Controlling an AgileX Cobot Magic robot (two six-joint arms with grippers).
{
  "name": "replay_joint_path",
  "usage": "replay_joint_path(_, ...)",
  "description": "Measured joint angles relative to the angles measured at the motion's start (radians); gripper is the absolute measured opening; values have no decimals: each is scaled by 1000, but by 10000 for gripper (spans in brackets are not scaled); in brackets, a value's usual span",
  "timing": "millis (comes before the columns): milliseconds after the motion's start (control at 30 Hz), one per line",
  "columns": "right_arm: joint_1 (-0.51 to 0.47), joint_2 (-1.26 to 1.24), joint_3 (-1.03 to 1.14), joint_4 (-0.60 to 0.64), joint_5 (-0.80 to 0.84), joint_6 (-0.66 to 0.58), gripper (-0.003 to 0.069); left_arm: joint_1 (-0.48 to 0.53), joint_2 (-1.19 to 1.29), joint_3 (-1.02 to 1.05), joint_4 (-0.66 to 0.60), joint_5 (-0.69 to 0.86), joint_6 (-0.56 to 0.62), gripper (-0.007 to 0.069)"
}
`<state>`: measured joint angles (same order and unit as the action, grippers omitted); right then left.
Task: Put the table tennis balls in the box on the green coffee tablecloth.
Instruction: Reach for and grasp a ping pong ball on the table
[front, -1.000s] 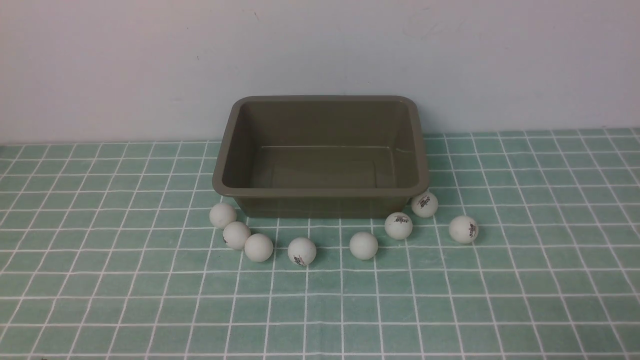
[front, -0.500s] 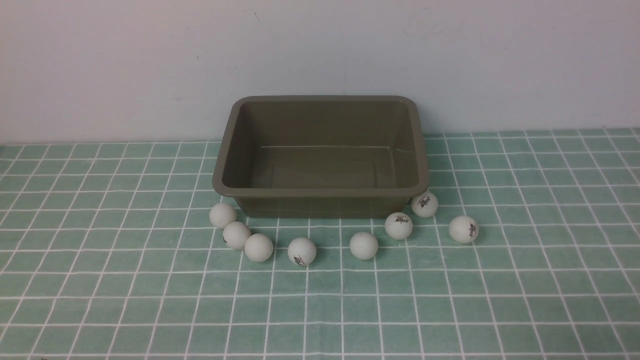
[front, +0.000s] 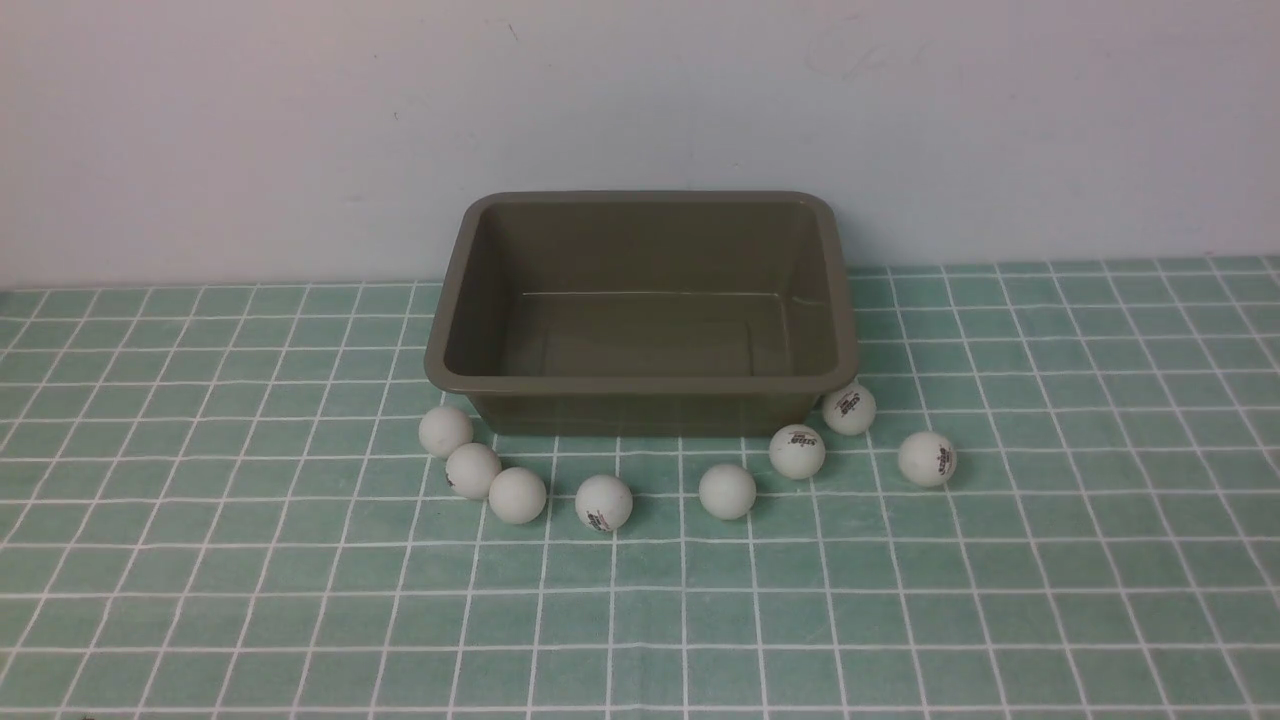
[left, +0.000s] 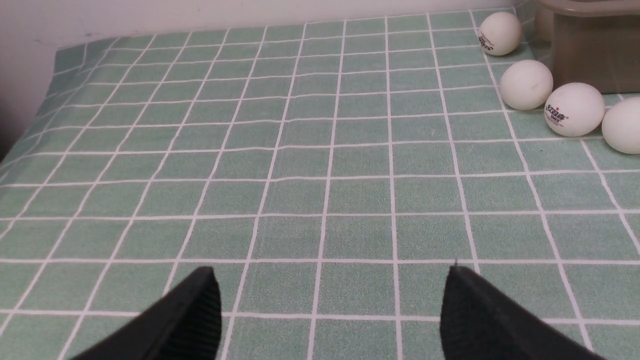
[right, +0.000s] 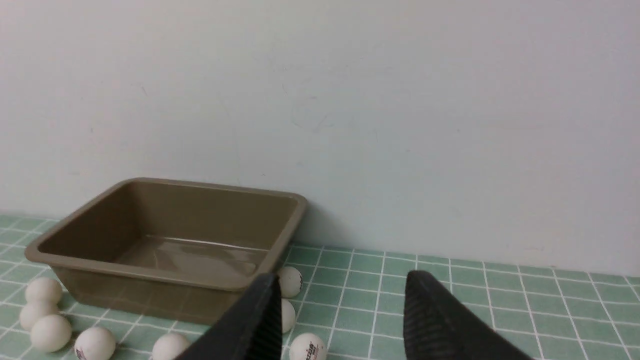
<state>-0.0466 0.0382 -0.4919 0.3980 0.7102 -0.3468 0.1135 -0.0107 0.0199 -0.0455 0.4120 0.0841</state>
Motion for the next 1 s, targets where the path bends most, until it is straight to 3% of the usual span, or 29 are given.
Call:
replay_joint_path(233,0,0,-3,52,19,7,316,0,0,0,0,0,0,532)
replay_joint_path(1000,0,0,-3,56,19,9,316,0,0,0,0,0,0,532)
